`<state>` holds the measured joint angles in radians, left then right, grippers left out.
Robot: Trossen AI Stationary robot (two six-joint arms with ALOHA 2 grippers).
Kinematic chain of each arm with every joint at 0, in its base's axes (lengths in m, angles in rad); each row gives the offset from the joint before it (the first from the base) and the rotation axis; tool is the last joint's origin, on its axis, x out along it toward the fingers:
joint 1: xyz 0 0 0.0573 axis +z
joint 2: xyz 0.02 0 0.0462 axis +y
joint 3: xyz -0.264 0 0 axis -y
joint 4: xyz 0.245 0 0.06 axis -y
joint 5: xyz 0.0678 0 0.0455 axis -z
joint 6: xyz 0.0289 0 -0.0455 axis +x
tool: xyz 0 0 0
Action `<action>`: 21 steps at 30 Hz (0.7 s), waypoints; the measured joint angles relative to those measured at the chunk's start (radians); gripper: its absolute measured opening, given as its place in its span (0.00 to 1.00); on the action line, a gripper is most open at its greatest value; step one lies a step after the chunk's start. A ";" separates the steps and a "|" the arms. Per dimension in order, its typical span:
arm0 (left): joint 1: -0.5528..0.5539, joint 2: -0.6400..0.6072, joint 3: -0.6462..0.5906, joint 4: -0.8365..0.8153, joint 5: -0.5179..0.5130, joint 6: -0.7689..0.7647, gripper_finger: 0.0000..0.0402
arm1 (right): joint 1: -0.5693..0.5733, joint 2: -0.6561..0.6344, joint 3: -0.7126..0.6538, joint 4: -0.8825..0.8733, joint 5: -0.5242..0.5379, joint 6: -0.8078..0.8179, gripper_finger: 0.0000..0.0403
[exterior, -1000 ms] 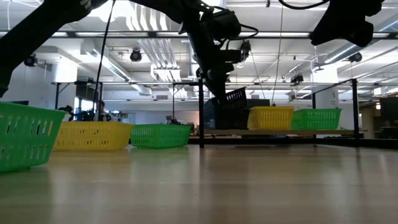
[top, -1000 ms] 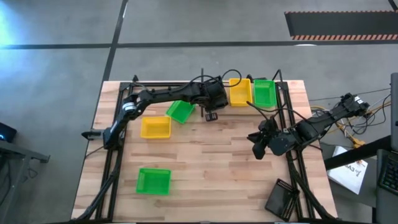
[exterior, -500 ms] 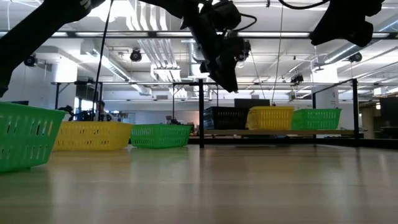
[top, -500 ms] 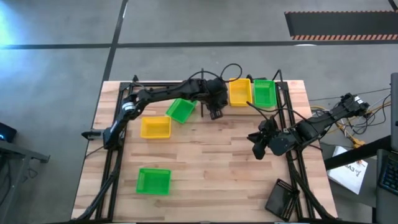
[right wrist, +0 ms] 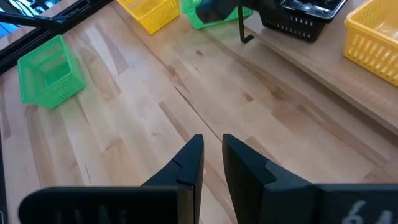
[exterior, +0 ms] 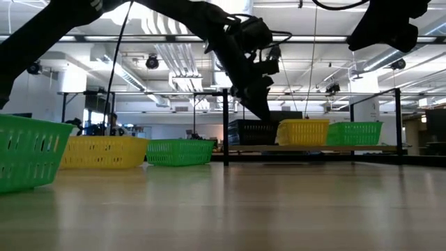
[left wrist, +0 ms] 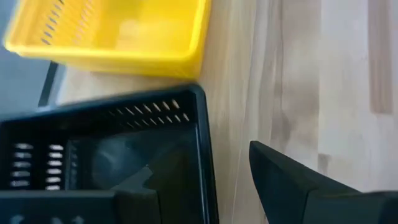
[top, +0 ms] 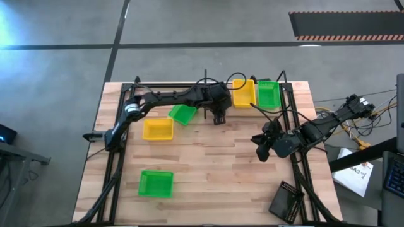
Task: Stack baskets on shelf by color
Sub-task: Stack the left black bin on top of the black bin on the shelf
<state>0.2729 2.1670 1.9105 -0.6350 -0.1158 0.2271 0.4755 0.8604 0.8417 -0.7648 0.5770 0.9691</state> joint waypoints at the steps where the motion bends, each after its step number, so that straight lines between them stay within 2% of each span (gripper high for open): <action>1: 0.001 0.000 -0.008 -0.001 0.000 0.000 0.39 | 0.000 0.000 0.000 0.000 0.000 0.000 0.13; 5: 0.003 0.001 -0.026 0.000 -0.003 0.018 0.34 | 0.000 0.000 0.000 0.000 0.000 0.000 0.13; 15: 0.003 0.001 -0.036 0.000 -0.006 0.078 0.13 | 0.000 0.000 0.000 0.000 0.000 -0.004 0.13; 21: 0.003 0.001 -0.036 -0.001 -0.005 0.130 0.06 | 0.000 0.000 0.000 0.000 0.000 -0.004 0.13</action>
<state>0.2756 2.1677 1.8744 -0.6357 -0.1213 0.3570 0.4755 0.8604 0.8417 -0.7647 0.5774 0.9653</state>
